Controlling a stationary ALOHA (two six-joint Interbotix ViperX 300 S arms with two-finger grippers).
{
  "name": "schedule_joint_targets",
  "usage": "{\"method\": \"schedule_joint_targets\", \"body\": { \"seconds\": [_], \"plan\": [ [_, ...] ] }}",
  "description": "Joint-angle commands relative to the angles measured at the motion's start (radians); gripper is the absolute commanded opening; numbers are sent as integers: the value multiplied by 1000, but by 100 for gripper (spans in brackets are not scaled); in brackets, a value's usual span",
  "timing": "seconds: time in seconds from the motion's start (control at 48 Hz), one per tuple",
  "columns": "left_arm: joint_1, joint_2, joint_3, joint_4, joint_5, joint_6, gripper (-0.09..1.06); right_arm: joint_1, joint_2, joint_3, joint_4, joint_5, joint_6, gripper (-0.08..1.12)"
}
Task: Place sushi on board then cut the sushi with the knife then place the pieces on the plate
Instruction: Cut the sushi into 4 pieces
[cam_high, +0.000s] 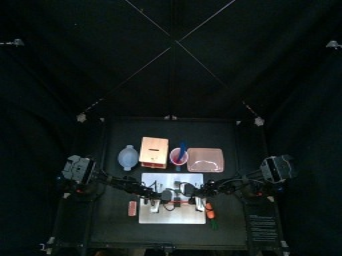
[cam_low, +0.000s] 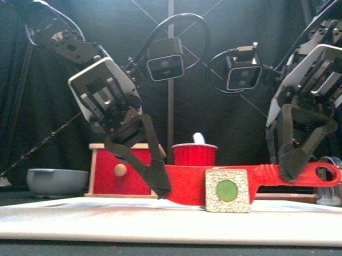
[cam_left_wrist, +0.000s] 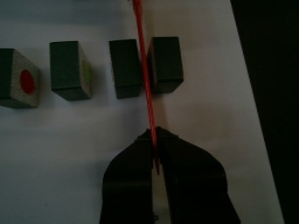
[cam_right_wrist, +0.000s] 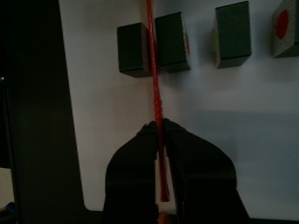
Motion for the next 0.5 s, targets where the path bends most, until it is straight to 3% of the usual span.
{"method": "schedule_joint_targets", "body": {
  "seconds": [0.021,0.292,0.5],
  "plan": [
    [-11,-12,-20,-5,-3,2,39,14,-18,-18,14,-3,2,36],
    [-37,-21,-21,-20,-3,0,39,43,-18,-32,32,-2,2,36],
    [-37,-23,-21,-20,-3,5,39,41,-31,-35,21,2,0,36]
  ]
}}
